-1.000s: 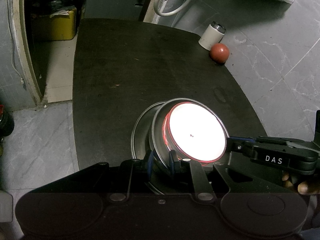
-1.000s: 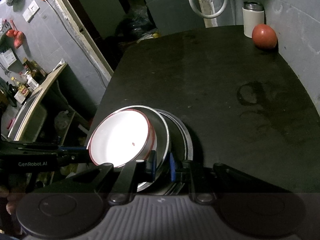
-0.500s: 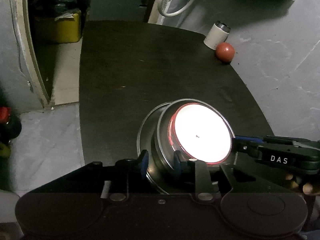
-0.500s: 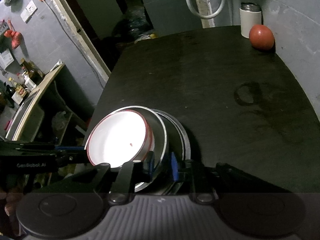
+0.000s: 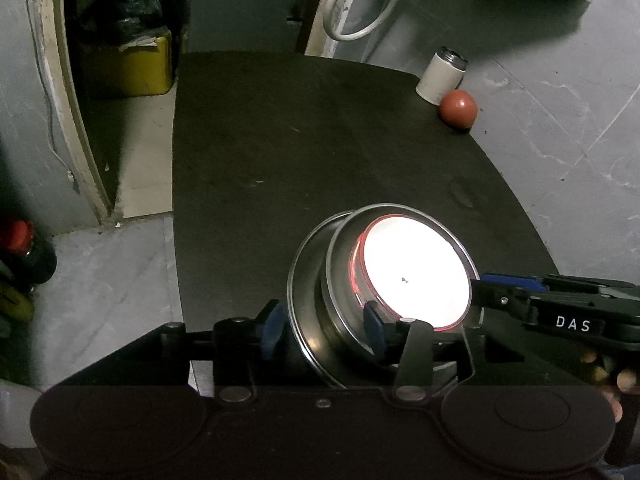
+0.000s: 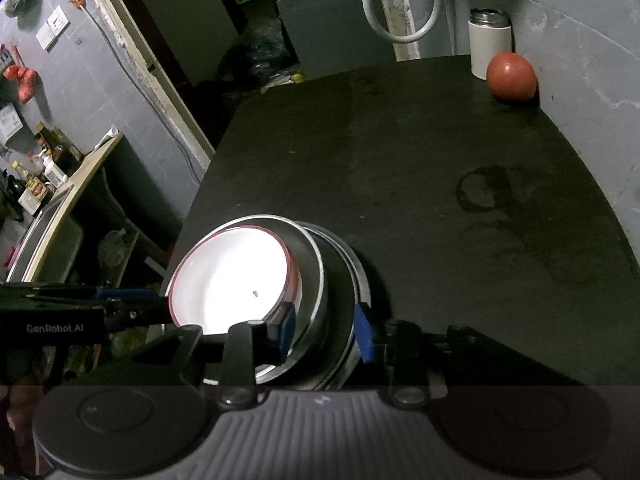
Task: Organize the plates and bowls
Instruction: 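Lower the steel bowl with both tools onto the steel plate stack, then open both tools and release the steel bowl rim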
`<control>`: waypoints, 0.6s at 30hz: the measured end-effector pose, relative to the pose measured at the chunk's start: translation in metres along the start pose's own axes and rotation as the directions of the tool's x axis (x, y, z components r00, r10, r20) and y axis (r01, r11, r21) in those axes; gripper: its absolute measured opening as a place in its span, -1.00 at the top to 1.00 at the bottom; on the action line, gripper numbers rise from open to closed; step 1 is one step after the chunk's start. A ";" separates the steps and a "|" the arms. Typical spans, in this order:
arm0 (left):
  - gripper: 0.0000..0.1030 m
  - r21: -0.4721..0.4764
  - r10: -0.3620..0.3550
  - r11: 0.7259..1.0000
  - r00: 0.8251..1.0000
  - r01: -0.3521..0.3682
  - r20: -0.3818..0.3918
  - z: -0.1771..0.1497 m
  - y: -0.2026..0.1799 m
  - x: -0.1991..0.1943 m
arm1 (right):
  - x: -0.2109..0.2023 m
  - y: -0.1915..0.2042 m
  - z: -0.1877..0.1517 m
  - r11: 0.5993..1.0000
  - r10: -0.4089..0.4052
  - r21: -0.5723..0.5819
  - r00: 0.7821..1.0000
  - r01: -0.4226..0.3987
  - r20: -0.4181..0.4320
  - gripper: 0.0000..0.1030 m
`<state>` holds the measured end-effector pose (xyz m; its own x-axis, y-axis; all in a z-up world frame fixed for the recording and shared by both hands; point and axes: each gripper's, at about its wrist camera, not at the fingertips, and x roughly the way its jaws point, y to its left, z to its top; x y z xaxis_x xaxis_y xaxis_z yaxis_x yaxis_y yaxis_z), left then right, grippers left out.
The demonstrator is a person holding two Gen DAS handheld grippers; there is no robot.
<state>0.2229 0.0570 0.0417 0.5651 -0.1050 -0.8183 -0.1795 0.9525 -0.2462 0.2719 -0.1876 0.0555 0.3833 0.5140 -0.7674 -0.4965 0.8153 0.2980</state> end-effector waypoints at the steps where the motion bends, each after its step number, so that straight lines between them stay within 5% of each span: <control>1: 0.03 0.000 0.003 1.000 1.000 -0.003 0.001 0.000 0.000 0.000 | 0.000 0.000 0.000 1.000 0.000 0.000 1.000 0.000 0.001 0.28; 18: -0.37 0.004 0.060 0.998 0.998 -0.060 0.015 0.002 -0.002 -0.005 | -0.004 -0.006 -0.002 1.000 -0.020 0.019 1.000 0.020 0.017 -0.09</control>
<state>0.2223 0.0566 0.0473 0.5656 -0.0434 -0.8235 -0.2101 0.9581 -0.1947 0.2717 -0.1955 0.0559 0.4060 0.5019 -0.7637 -0.4738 0.8302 0.2937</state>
